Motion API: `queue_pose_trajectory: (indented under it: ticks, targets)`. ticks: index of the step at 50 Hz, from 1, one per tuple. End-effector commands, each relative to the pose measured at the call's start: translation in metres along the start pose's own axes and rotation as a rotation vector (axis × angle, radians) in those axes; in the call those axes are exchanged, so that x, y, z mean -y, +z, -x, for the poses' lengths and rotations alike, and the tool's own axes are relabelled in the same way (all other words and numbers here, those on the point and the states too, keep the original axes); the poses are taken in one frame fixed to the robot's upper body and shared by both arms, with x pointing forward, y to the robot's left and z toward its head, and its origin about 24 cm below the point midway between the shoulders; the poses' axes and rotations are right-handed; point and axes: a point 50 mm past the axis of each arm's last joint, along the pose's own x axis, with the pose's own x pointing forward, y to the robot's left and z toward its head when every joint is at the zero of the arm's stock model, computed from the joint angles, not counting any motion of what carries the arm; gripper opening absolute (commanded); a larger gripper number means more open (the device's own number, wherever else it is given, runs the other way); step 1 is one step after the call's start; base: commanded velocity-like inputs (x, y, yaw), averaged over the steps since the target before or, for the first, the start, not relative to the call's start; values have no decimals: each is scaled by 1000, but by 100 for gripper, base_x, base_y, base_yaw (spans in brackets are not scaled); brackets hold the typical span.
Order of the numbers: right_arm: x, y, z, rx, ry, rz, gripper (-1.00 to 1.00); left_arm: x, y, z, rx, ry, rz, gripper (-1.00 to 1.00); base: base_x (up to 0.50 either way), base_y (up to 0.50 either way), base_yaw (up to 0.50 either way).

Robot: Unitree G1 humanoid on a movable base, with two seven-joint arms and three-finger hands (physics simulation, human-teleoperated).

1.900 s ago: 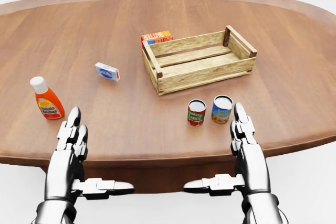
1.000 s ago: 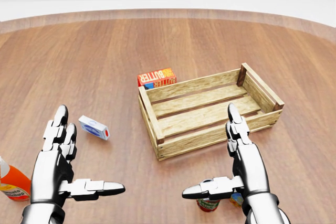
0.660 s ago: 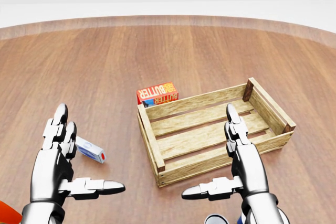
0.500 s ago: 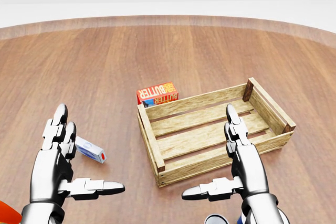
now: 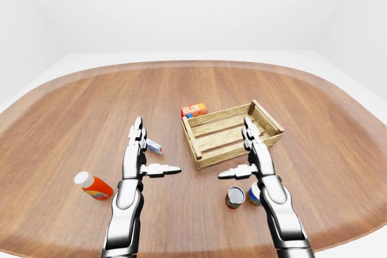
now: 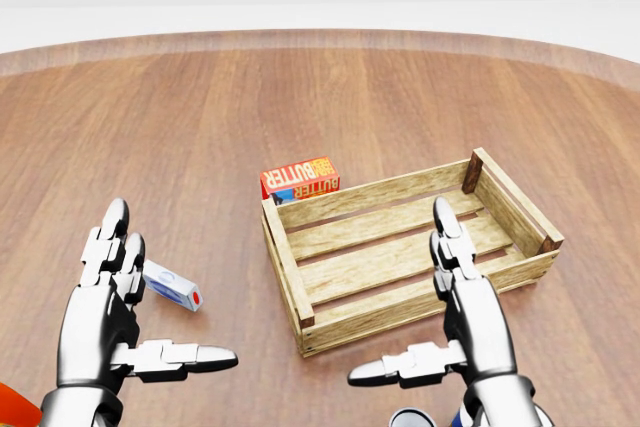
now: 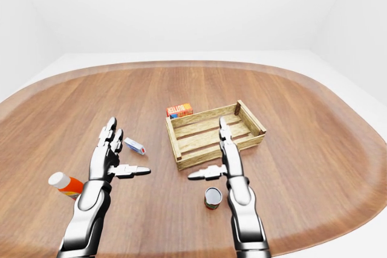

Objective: Pick up the tomato sauce, and put it in the wooden tray.

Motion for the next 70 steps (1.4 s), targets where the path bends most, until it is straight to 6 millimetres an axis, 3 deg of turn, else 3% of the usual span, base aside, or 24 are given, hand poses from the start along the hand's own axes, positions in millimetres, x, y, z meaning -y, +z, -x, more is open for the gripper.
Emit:
queue_pose_trajectory:
  ticks: [1,15,42,70]
  targets:
    - [7,12,9,55,-31,44,100,0,0,0,0,1,1,100,0,0,0]
    - [11,22,19,42,-32,150,100,0,0,0,1,-1,0,100,0,0,0]
    - [8,39,33,48,-67,616,100,0,1,1,3,2,-3,100,0,0,0]
    - [-1,32,39,-12,-7,849,100,0,1,1,3,2,-4,100,0,0,0]
